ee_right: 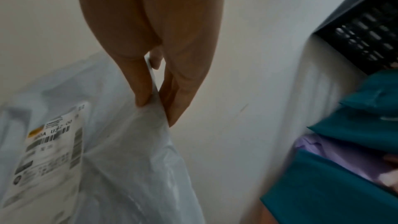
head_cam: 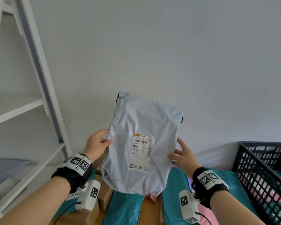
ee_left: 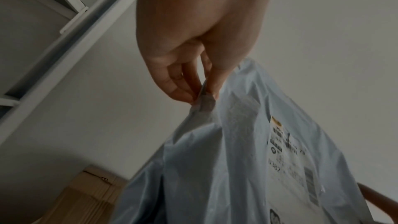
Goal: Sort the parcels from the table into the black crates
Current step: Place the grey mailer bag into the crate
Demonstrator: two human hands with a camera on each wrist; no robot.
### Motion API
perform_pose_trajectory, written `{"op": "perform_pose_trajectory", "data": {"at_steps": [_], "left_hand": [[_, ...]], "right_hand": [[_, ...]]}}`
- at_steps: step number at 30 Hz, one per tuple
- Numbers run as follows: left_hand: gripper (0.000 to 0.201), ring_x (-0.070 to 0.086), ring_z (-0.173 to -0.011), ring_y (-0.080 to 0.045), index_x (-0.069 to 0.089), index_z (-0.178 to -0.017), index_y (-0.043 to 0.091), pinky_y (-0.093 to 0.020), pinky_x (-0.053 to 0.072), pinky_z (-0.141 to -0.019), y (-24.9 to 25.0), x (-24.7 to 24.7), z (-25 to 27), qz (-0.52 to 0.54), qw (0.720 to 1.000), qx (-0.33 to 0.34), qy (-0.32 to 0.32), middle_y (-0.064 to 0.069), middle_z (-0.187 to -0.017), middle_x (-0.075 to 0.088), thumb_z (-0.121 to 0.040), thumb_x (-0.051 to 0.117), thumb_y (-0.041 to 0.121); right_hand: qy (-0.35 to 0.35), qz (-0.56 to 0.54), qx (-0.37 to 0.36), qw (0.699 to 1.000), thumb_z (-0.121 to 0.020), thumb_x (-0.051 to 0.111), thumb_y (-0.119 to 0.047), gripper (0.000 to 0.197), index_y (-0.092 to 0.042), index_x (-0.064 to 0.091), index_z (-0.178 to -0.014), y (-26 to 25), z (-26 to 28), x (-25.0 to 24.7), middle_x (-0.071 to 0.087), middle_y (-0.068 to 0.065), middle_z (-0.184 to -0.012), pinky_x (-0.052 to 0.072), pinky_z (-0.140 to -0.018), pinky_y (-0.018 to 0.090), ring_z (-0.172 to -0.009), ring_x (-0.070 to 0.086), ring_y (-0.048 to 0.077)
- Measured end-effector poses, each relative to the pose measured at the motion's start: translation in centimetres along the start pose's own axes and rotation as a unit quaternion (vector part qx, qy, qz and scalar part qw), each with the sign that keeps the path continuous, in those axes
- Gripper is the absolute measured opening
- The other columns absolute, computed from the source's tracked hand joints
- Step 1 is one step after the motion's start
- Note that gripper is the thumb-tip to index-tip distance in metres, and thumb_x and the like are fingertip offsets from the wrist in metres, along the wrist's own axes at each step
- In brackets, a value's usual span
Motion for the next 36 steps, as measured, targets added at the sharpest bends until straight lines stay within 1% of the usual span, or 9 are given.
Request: {"op": "perform_pose_trajectory", "data": {"at_steps": [3,5,7,10,14,23,28,32,36], "left_hand": [[0.050,0.069,-0.084,-0.020,0.051,-0.133,0.015,-0.045,0.054,-0.088,-0.7,-0.9,-0.1,-0.012,1.000,0.011,0.008,-0.002,-0.085,0.073,-0.086,0.067,0.010],[0.051,0.069,-0.082,-0.018,0.050,-0.133,0.015,-0.043,0.055,-0.087,-1.2,-1.5,0.0,-0.013,1.000,0.019,0.007,0.005,-0.080,0.073,-0.086,0.067,0.009],[0.051,0.069,-0.078,-0.016,0.050,-0.133,0.016,-0.040,0.056,-0.084,-1.4,-2.1,0.0,-0.005,1.000,0.025,0.004,0.008,-0.075,0.072,-0.086,0.066,0.006],[0.052,0.069,-0.078,-0.016,0.049,-0.135,0.015,-0.032,0.057,-0.076,-1.4,-2.8,0.0,0.012,0.999,0.029,0.006,0.005,-0.077,0.071,-0.086,0.064,0.004],[0.050,0.068,-0.075,-0.016,0.051,-0.133,0.015,-0.023,0.055,-0.066,-1.6,-3.8,0.2,0.028,0.999,0.026,0.015,0.010,-0.067,0.071,-0.087,0.063,0.001],[0.052,0.067,-0.076,-0.015,0.050,-0.134,0.014,-0.018,0.054,-0.061,-2.8,-5.7,0.6,0.044,0.999,0.014,0.001,0.001,-0.079,0.070,-0.086,0.064,0.002],[0.054,0.066,-0.077,-0.015,0.048,-0.136,0.015,-0.021,0.053,-0.064,-3.7,-5.2,0.9,0.048,0.999,0.012,-0.022,0.002,-0.079,0.068,-0.086,0.065,0.004],[0.054,0.067,-0.079,-0.016,0.048,-0.136,0.014,-0.034,0.056,-0.077,-5.2,-3.6,0.4,0.047,0.997,0.002,-0.059,0.001,-0.081,0.069,-0.086,0.065,0.003],[0.053,0.063,-0.082,-0.011,0.048,-0.135,0.012,-0.031,0.052,-0.078,-7.0,-0.3,0.2,0.043,0.992,-0.006,-0.118,0.001,-0.090,0.065,-0.086,0.064,0.003]], "right_hand": [[-0.008,0.037,-0.027,0.999,-0.087,0.057,0.010,0.075,-0.038,0.033,-0.139,-1.5,-0.4,0.8,0.067,0.017,-0.104,0.059,-0.075,0.037,-0.096,0.066,0.029],[-0.010,0.059,-0.042,0.997,-0.088,0.057,0.008,0.077,-0.040,0.030,-0.142,-2.2,-0.6,1.2,0.064,0.016,-0.108,0.057,-0.082,0.045,-0.101,0.064,0.029],[-0.011,0.073,-0.054,0.996,-0.089,0.058,0.004,0.080,-0.049,0.027,-0.139,-2.7,-0.6,1.8,0.063,0.014,-0.110,0.054,-0.086,0.051,-0.105,0.062,0.029],[-0.011,0.086,-0.069,0.994,-0.090,0.057,0.000,0.079,-0.058,0.026,-0.132,-3.4,-0.4,2.7,0.062,0.010,-0.111,0.055,-0.085,0.051,-0.104,0.061,0.026],[-0.011,0.092,-0.071,0.993,-0.090,0.058,0.000,0.080,-0.051,0.025,-0.142,-3.5,-0.2,3.8,0.062,0.010,-0.111,0.055,-0.085,0.052,-0.102,0.063,0.026],[-0.005,0.096,-0.066,0.993,-0.089,0.061,-0.001,0.081,-0.046,0.023,-0.146,-3.3,1.1,5.7,0.063,0.007,-0.112,0.057,-0.082,0.048,-0.103,0.063,0.024],[0.010,0.084,-0.054,0.995,-0.090,0.060,-0.002,0.083,-0.053,0.022,-0.143,-2.5,2.4,5.9,0.063,0.007,-0.117,0.057,-0.081,0.046,-0.107,0.062,0.024],[0.046,0.067,-0.023,0.996,-0.090,0.061,-0.005,0.081,-0.054,0.024,-0.141,-0.8,4.0,5.3,0.064,0.007,-0.114,0.057,-0.082,0.048,-0.105,0.063,0.025],[0.098,0.051,0.007,0.994,-0.089,0.059,-0.002,0.075,-0.052,0.031,-0.138,1.6,6.4,4.2,0.067,0.005,-0.107,0.056,-0.084,0.049,-0.101,0.065,0.022]]}}
Point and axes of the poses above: each hand's wrist, its own z-axis away from the middle knuckle, its own x-axis out of the palm, y = z × x, the point moved 1 cm from there along -z, towards the middle knuckle
